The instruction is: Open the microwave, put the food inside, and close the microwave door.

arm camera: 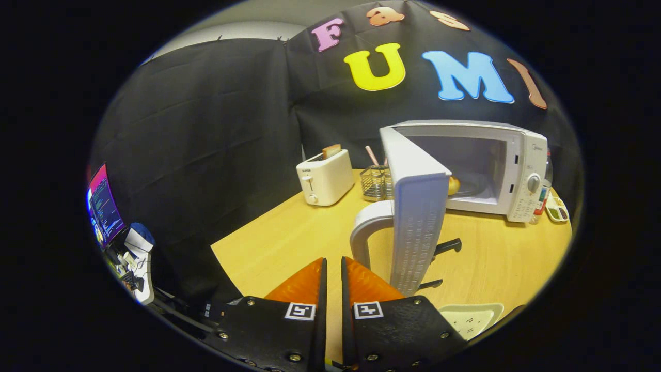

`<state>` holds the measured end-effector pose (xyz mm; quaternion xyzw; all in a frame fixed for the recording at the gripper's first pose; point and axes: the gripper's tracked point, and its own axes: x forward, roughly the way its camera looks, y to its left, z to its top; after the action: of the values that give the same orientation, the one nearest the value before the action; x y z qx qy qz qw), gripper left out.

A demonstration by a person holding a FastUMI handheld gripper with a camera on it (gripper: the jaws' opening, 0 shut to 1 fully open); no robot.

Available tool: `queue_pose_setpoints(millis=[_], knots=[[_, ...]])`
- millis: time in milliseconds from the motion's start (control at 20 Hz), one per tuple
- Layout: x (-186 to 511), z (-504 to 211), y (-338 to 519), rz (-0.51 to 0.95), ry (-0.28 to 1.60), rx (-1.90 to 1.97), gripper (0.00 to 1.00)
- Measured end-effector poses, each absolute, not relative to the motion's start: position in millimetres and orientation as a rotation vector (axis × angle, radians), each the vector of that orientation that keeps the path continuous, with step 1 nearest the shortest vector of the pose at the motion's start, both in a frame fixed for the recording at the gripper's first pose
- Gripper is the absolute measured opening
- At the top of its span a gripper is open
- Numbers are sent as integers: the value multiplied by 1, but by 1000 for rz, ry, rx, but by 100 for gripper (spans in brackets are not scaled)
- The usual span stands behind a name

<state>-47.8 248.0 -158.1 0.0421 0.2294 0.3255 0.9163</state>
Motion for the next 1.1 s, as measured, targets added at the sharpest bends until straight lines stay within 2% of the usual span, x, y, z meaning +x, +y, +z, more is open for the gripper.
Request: queue_pose_setpoints(millis=[450,1100], knots=[[49,-146,161,417,441,174,16],[150,-154,91,295,442,203,16]])
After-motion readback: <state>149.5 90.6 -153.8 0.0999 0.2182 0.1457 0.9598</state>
